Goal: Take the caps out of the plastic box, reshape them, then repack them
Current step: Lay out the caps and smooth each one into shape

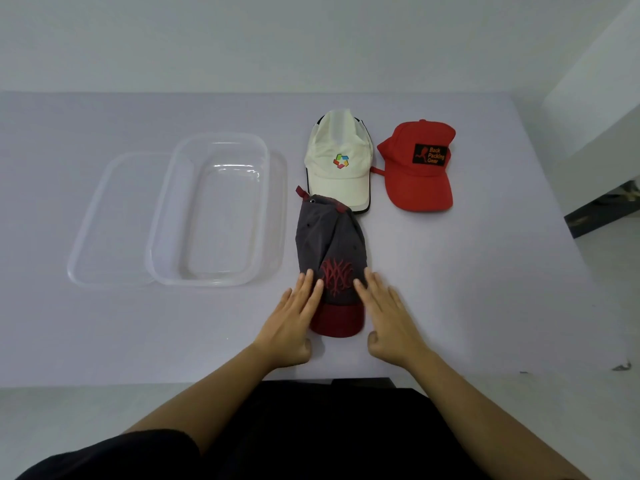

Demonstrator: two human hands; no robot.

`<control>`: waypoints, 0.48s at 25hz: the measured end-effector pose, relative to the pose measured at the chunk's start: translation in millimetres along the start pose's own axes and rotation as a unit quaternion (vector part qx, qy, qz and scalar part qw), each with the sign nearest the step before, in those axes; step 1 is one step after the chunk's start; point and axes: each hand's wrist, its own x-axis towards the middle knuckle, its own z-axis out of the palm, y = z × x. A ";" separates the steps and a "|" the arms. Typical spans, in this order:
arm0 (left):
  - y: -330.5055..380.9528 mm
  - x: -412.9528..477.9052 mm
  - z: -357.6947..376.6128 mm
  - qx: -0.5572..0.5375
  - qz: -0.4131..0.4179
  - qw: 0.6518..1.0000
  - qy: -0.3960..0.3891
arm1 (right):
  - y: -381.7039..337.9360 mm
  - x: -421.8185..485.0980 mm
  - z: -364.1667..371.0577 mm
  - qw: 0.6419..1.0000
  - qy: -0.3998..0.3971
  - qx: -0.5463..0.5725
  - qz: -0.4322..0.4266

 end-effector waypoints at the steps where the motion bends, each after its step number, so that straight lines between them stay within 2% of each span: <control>1: -1.5 -0.2 -9.2 -0.030 -0.006 0.999 0.016 | 5.0 1.1 -6.8 0.998 0.036 0.044 0.034; 3: -2.1 11.5 -30.8 -0.124 -0.047 0.987 0.086 | 13.9 12.5 -22.3 0.982 0.096 0.131 0.100; 4: -0.8 23.5 -42.4 -0.165 -0.074 0.976 0.122 | 12.8 21.8 -33.7 0.973 0.087 0.178 0.121; 5: 0.2 37.6 -52.0 -0.196 -0.103 0.965 0.139 | 8.4 31.9 -45.3 0.962 0.043 0.236 0.134; 7: 4.7 63.8 -66.6 -0.273 -0.147 0.945 0.103 | -1.2 49.7 -63.5 0.936 -0.061 0.320 0.136; 8: 5.9 72.9 -69.4 -0.321 -0.157 0.931 0.069 | -4.3 58.2 -66.6 0.931 -0.085 0.330 0.133; 10: 6.0 82.2 -69.5 -0.339 -0.169 0.925 0.024 | -4.2 69.0 -61.5 0.938 -0.076 0.310 0.139; 12: 0.9 84.7 -71.3 -0.335 -0.174 0.926 0.021 | -3.9 73.2 -53.9 0.954 -0.034 0.258 0.147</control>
